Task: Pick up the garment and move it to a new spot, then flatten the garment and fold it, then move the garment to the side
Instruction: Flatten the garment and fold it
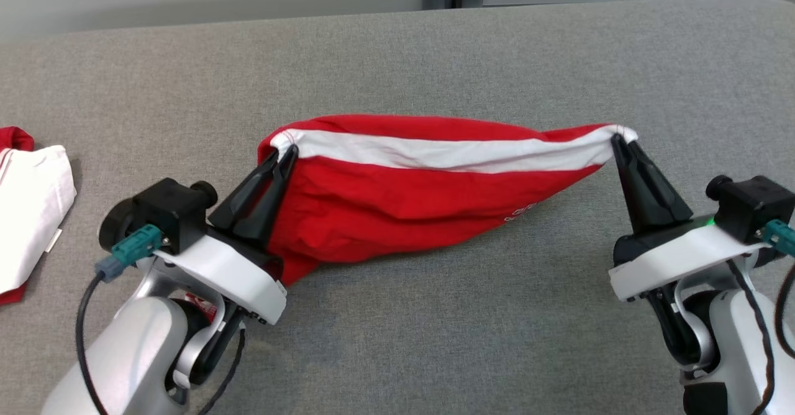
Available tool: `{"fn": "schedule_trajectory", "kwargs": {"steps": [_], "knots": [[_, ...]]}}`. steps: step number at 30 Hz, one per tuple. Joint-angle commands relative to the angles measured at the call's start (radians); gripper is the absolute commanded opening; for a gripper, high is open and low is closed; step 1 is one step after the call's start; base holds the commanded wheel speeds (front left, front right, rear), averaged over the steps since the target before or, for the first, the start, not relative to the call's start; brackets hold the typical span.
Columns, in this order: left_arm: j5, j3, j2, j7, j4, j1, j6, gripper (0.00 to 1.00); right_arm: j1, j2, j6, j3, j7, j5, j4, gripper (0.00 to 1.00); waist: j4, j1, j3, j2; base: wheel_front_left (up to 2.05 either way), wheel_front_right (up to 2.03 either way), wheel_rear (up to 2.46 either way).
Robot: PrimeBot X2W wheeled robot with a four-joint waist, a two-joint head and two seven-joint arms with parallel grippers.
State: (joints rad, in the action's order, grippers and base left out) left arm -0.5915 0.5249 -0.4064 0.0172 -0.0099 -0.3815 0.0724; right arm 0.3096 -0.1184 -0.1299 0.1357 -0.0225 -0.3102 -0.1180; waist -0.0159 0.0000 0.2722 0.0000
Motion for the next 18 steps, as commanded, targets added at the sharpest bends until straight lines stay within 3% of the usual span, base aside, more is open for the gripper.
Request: {"fn": "schedule_trajectory", "kwargs": {"steps": [1,10,18], "knots": [[0.003,-0.010,-0.015,-0.009,-0.024,-0.024,0.004,0.00,0.023,-0.002,-0.002,-0.009,-0.014,-0.003,0.021,0.00,-0.003,0.0000,-0.015,0.0000,0.00,0.00,0.00],[0.012,-0.068,-0.070,-0.057,-0.198,-0.144,0.010,0.00,0.138,-0.029,-0.002,-0.075,-0.003,0.014,0.206,0.00,-0.005,0.0000,-0.072,0.0000,0.00,0.00,0.00],[0.012,-0.120,-0.076,-0.064,-0.260,-0.227,0.035,0.00,0.192,-0.028,-0.002,-0.145,0.060,0.040,0.351,0.00,-0.007,0.0000,-0.117,0.0000,0.00,0.00,0.00]]}}
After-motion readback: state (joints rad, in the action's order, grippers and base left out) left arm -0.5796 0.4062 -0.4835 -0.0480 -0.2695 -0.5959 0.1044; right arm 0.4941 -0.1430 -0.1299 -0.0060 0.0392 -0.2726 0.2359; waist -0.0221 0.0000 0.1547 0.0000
